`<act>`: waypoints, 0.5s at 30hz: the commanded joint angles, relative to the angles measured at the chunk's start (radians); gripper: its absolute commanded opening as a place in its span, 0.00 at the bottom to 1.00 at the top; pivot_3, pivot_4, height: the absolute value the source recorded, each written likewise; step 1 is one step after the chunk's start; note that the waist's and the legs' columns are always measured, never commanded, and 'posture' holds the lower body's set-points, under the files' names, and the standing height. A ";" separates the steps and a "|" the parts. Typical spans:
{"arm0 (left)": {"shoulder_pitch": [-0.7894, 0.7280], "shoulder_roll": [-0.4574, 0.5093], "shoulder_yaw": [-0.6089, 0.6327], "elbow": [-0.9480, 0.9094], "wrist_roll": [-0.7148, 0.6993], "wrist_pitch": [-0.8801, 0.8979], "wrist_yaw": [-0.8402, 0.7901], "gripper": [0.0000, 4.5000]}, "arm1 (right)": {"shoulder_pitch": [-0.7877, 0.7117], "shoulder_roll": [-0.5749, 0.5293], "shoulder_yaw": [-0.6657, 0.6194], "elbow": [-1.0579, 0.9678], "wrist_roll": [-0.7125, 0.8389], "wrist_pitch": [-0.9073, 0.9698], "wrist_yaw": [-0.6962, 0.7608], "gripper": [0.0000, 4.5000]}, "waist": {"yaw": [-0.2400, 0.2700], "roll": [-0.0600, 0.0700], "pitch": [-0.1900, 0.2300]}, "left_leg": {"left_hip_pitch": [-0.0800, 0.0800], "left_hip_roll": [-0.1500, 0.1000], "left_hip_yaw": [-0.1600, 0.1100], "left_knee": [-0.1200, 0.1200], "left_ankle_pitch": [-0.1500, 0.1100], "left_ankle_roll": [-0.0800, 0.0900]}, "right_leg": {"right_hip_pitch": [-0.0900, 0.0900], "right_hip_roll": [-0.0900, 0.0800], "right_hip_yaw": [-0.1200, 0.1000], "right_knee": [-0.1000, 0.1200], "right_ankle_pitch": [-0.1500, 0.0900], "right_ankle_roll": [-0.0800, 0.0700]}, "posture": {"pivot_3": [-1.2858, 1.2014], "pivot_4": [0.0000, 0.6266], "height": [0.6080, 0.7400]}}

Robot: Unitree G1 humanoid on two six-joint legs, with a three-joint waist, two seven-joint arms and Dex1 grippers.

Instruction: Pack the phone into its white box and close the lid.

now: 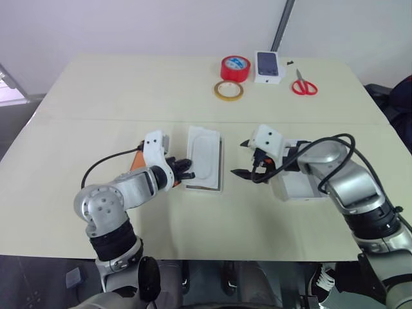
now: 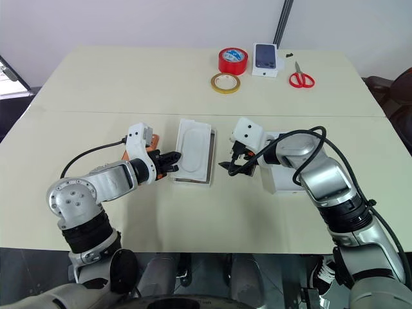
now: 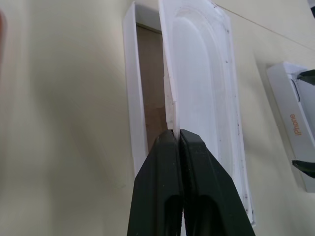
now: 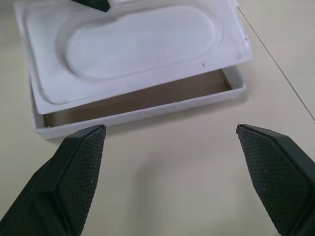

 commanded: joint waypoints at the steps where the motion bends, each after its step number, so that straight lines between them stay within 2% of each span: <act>1: -0.005 -0.008 -0.016 -0.002 -0.032 0.009 0.007 0.14 | -0.021 0.015 -0.005 -0.005 -0.008 -0.027 -0.009 1.00 | 0.000 0.000 0.000 | 0.000 0.000 0.000 0.000 0.000 0.000 | 0.000 0.000 0.000 0.000 0.000 0.000 | 0.52 0.24 0.93; 2: -0.004 -0.008 -0.019 0.000 -0.031 0.009 0.011 0.22 | -0.022 0.017 -0.006 -0.002 -0.010 -0.029 -0.010 1.00 | 0.000 0.000 0.000 | 0.000 0.000 0.000 0.000 0.000 0.000 | 0.000 0.000 0.000 0.000 0.000 0.000 | 0.52 0.24 0.93; 6: -0.017 -0.007 -0.010 -0.001 -0.045 0.009 0.018 0.66 | -0.033 0.025 -0.010 0.011 -0.014 -0.036 -0.015 1.00 | 0.000 0.000 0.000 | 0.000 0.000 0.000 0.000 0.000 0.000 | 0.000 0.000 0.000 0.000 0.000 0.000 | 0.52 0.24 0.93; 10: -0.038 -0.002 0.020 -0.007 -0.065 0.009 0.015 0.66 | -0.056 0.049 -0.017 0.036 -0.015 -0.023 -0.033 1.00 | 0.000 0.000 0.000 | 0.000 0.000 0.000 0.000 0.000 0.000 | 0.000 0.000 0.000 0.000 0.000 0.000 | 0.52 0.24 0.93; 13: -0.056 0.040 0.038 -0.019 -0.079 0.009 -0.008 0.67 | -0.090 0.085 -0.023 0.072 -0.015 0.014 -0.066 0.79 | -0.003 0.000 0.000 | 0.000 0.000 0.000 0.000 0.000 0.000 | 0.000 0.000 0.000 0.000 0.000 0.000 | 0.52 0.24 0.93; 15: -0.064 0.083 0.042 -0.032 -0.080 0.009 -0.031 0.67 | -0.114 0.113 -0.025 0.089 -0.014 0.051 -0.093 0.56 | -0.003 0.000 0.000 | 0.000 0.000 0.000 0.000 0.000 0.000 | 0.000 0.001 0.000 0.001 0.000 0.000 | 0.52 0.24 0.93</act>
